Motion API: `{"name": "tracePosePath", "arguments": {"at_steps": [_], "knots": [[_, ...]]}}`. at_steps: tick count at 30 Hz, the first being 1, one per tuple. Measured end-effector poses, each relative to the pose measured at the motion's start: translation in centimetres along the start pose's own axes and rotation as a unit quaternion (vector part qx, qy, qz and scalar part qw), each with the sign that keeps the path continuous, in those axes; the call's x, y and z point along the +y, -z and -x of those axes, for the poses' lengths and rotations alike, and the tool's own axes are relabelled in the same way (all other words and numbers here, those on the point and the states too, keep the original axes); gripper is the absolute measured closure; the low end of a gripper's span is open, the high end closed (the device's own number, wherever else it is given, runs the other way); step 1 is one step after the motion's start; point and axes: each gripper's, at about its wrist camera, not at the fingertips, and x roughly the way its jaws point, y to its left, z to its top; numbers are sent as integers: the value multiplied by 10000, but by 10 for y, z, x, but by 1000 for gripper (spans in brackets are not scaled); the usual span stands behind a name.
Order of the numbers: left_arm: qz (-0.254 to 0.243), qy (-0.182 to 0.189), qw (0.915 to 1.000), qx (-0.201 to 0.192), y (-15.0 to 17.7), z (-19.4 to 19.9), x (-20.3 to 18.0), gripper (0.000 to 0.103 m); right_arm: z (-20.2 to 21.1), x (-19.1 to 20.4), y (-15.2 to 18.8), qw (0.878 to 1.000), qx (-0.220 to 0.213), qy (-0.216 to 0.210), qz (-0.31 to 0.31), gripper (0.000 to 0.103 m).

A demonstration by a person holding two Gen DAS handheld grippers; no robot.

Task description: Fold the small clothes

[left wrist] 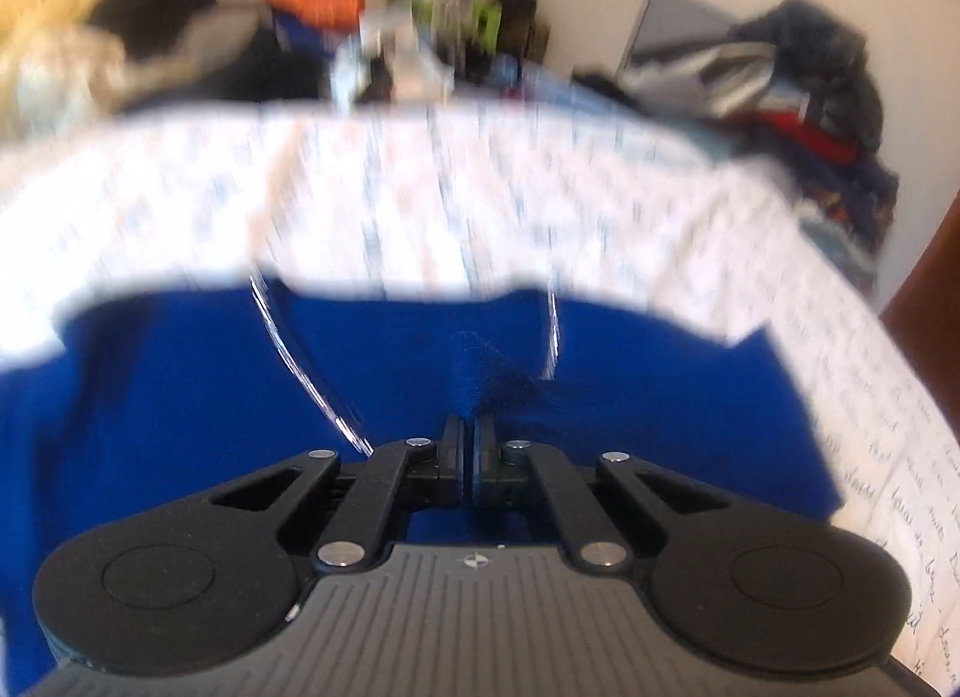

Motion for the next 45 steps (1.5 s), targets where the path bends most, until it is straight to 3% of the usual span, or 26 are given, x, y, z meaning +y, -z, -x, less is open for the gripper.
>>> {"name": "tracePosePath", "arguments": {"at_steps": [4,6,9,11,14,15,16,17,19,22,24,26,27,28,30,32,35,37,40,42,43,45], "knots": [[101,-503,9980,-378,-4,36,42,100,-1,1,2,10000,37,-8,25,2],[238,-952,9949,-228,-1,33,70,100,-2,4,3,10000,60,5,31,2],[453,-1269,9906,237,14,12,105,100,-4,5,2,9999,107,28,40,2],[288,-1278,9904,448,25,4,110,100,-6,6,2,9999,147,52,67,2],[6,-1432,9895,212,28,16,97,94,-6,4,-5,9997,248,-40,21,2],[62,-1444,9895,18,26,26,96,90,-6,0,-13,9996,247,-83,-100,2],[89,-1460,9890,-225,25,41,94,70,-5,-3,-23,9994,192,-121,-250,2],[75,-1489,9876,-491,24,52,91,45,-5,-5,-38,9990,58,-178,-400,2],[-95,-1324,9871,-895,23,66,77,27,-11,-8,-68,9982,-186,-216,-519,2],[-321,-728,9951,-593,21,47,58,30,-53,-11,-107,9987,5,-203,-468,2],[-199,-684,9971,-251,22,23,56,31,-96,-16,-121,9982,445,-120,-371,2],[-12,-712,9974,63,26,3,61,33,-134,-23,-124,9943,1036,247,-49,2],[-30,-682,9977,-22,32,0,66,31,-146,-30,-122,9911,1218,526,91,2],[-198,-652,9976,-118,37,-2,66,25,-144,-35,-119,9928,940,594,443,2],[-494,-665,9963,-241,47,-2,60,22,-141,-52,-114,9939,757,419,683,2],[-449,-596,9970,-205,45,-5,61,15,-136,-55,-108,9949,614,293,744,2],[-263,-675,9966,-389,50,7,65,20,-143,-31,-101,9830,817,773,1451,2],[71,-718,9950,-695,61,37,75,15,-146,-23,-97,9780,832,952,1658,2],[561,-750,9875,-1266,85,98,105,0,-138,-25,-94,9806,731,956,1545,2],[893,-1039,9789,-1516,98,134,139,0,-134,-27,-94,9826,669,928,1462,2],[1049,-1287,9736,-1569,104,147,159,0,-133,-29,-95,9837,650,907,1411,2],[1132,-2168,9566,-1582,109,166,199,3,-133,-30,-97,9845,646,893,1361,2]]}}
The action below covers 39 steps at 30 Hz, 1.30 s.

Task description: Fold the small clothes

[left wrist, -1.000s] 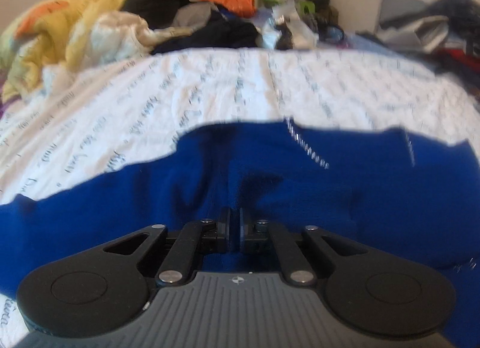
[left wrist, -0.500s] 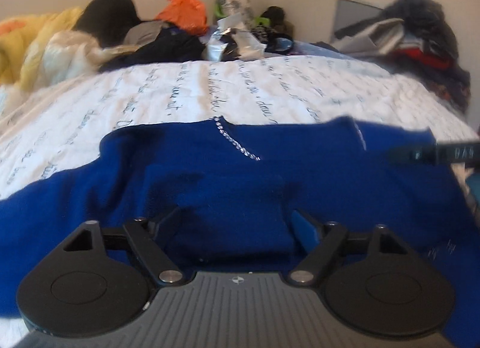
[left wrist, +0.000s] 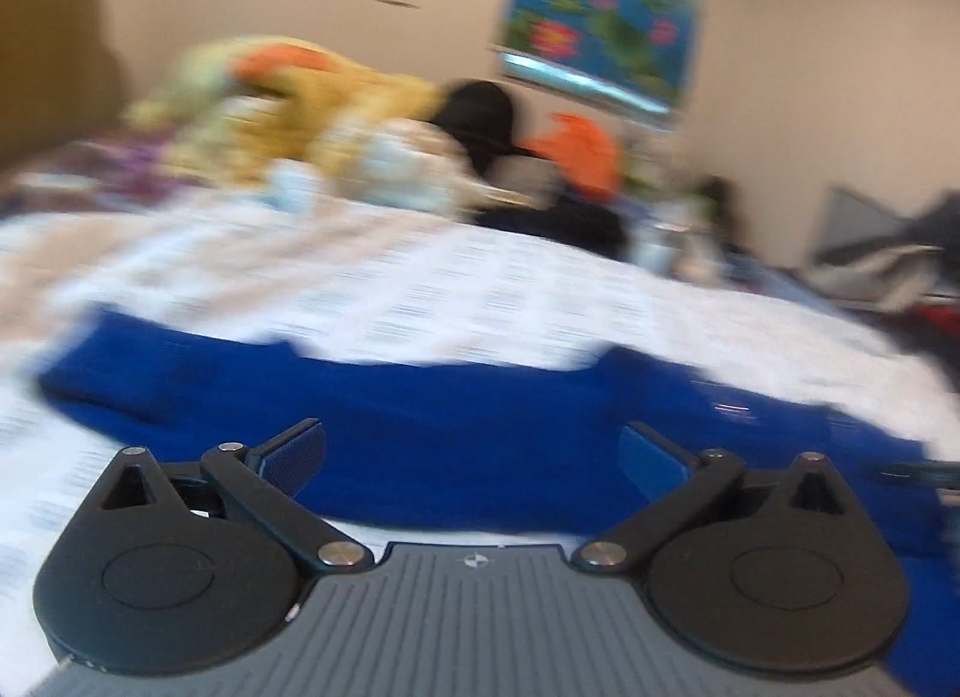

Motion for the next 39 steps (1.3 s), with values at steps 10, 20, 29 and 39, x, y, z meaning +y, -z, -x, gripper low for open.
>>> {"name": "tracePosePath", "arguments": {"at_steps": [10,20,29,39], "knots": [[2258,-1210,9642,686,-55,-62,176,26,-2,6,0,9998,40,149,136,1],[1659,-1383,9715,980,-56,-71,172,96,-1,4,0,9998,29,184,63,1],[479,766,9959,-41,-98,-29,-59,97,2,-4,0,9997,-71,73,-235,1],[-1534,2792,9445,807,27,-11,-277,24,10,-42,3,9876,-373,-689,-1358,1]]}}
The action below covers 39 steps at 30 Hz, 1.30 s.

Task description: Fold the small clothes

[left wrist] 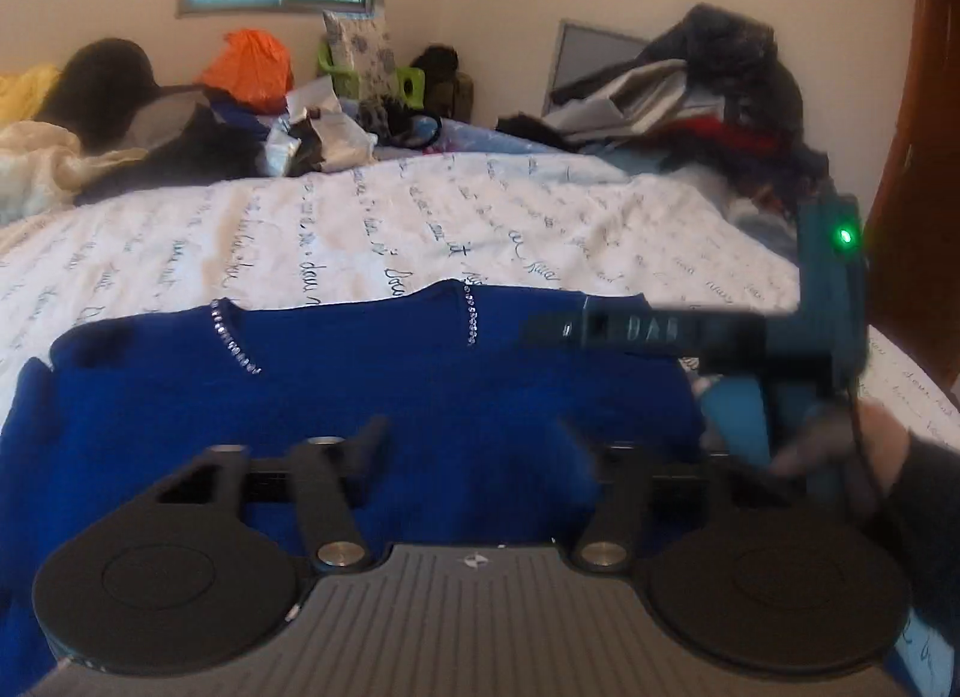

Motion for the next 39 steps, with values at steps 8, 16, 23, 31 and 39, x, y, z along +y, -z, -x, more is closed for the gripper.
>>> {"name": "tracePosePath", "arguments": {"at_steps": [8,16,23,31,39], "knots": [[229,-541,9958,-709,40,86,71,3,35,-7,-14,9690,771,-1311,-1946,1],[885,-1160,9885,-402,50,111,126,3,33,13,10,9556,1641,-1322,-2061,2],[631,-1202,9890,-587,39,104,117,3,12,28,8,9680,1979,-634,-1410,97],[1096,-1065,9839,-927,-2,103,160,0,45,0,-20,9858,130,-923,-1399,97],[2011,-817,9756,333,-1,29,208,6,19,-66,13,9419,917,-1202,-2999,82]]}}
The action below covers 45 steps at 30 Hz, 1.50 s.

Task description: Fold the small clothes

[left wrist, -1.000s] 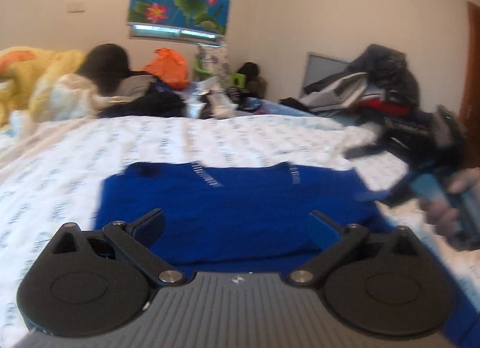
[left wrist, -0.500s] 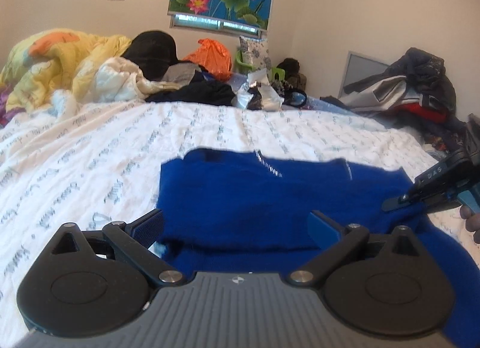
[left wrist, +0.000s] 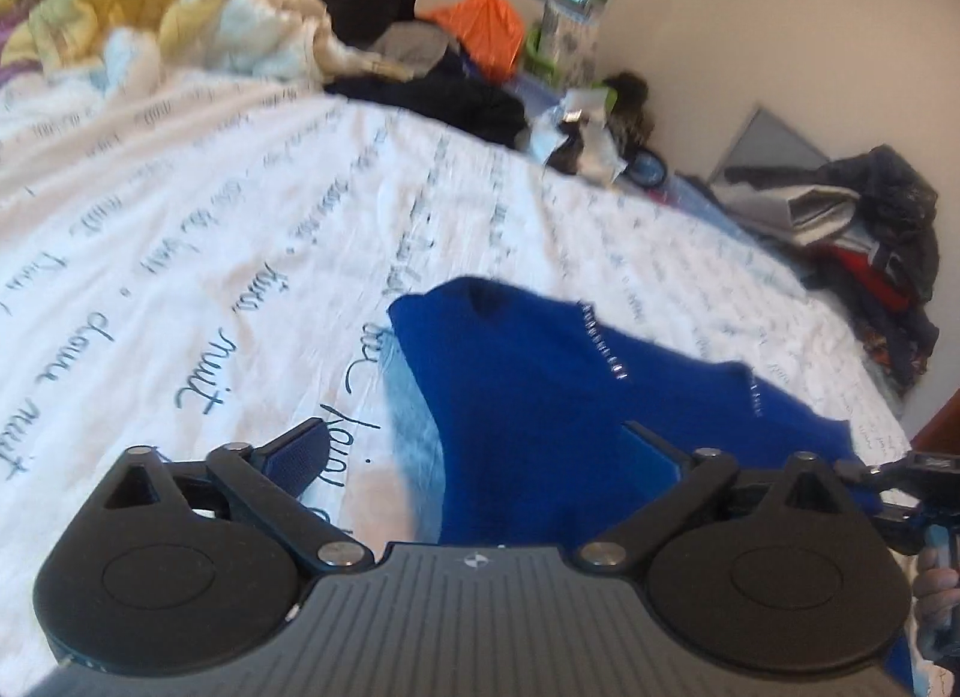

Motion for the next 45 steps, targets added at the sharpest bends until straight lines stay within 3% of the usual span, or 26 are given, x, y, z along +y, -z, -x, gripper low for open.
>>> {"name": "tracePosePath", "arguments": {"at_steps": [2,3,4,5,7,10,12,13,16,17,18,20,23,26,27,28,29,30,32,35,36,39,41,43,45], "knots": [[254,-128,9993,228,-5,-17,7,12,-2,4,-7,9997,220,69,52,77],[258,-143,9995,127,-8,-18,6,19,-3,8,-8,9992,337,166,135,77],[269,-129,9994,197,-11,-22,6,49,-5,12,-8,9985,419,255,245,77],[268,-159,9990,319,-14,-26,3,99,-6,17,-7,9975,451,334,423,78],[368,-123,9980,491,-19,-28,4,97,-6,30,-6,9929,548,585,880,96],[-457,-279,9980,331,-23,-17,-8,96,11,51,-3,9840,501,567,1616,96],[-867,-514,9940,414,-18,-21,-11,95,6,49,2,9683,604,1020,2199,96],[-1062,-676,9911,432,-14,-25,-11,94,1,40,4,9670,728,1057,2200,96],[-1218,-789,9888,339,-9,-15,-12,81,11,39,-1,9751,668,851,1936,85],[-1243,-879,9880,257,-8,-7,-15,65,16,40,-4,9784,615,775,1814,74],[-1366,-967,9859,74,-4,4,-19,57,24,40,-10,9829,429,620,1683,68],[-1778,-807,9802,-338,4,26,-35,36,36,41,-19,9883,100,388,1469,54],[-2368,-106,9701,-523,24,45,-61,30,28,47,-31,9898,184,350,1370,54],[-2896,188,9568,-168,48,31,-80,30,3,56,-31,9837,520,790,1532,54],[-2892,198,9571,42,53,22,-80,31,-9,55,-28,9794,682,992,1624,55],[-2800,185,9591,368,57,10,-77,33,-16,56,-23,9751,747,1092,1778,65],[-2810,94,9593,265,61,9,-74,33,-19,60,-18,9692,709,1232,2010,93],[-2824,53,9590,235,62,9,-73,32,-18,64,-15,9649,650,1350,2158,98],[-2637,109,9641,306,61,11,-61,30,1,69,-9,9670,250,865,2382,98],[-2680,75,9630,282,62,17,-55,30,-5,39,-11,9721,486,1152,1984,98],[-2672,62,9632,288,62,20,-55,31,2,30,-12,9814,384,851,1680,97],[-2651,138,9638,234,64,34,-51,28,23,28,-13,9935,226,397,1038,79],[-2684,96,9629,267,67,34,-51,26,25,35,-9,9924,325,344,1133,43],[-2686,16,9627,315,71,31,-52,24,19,41,-8,9899,494,487,1237,42],[-2644,-5,9640,288,72,32,-53,22,9,44,-6,9872,699,642,1284,47]]}}
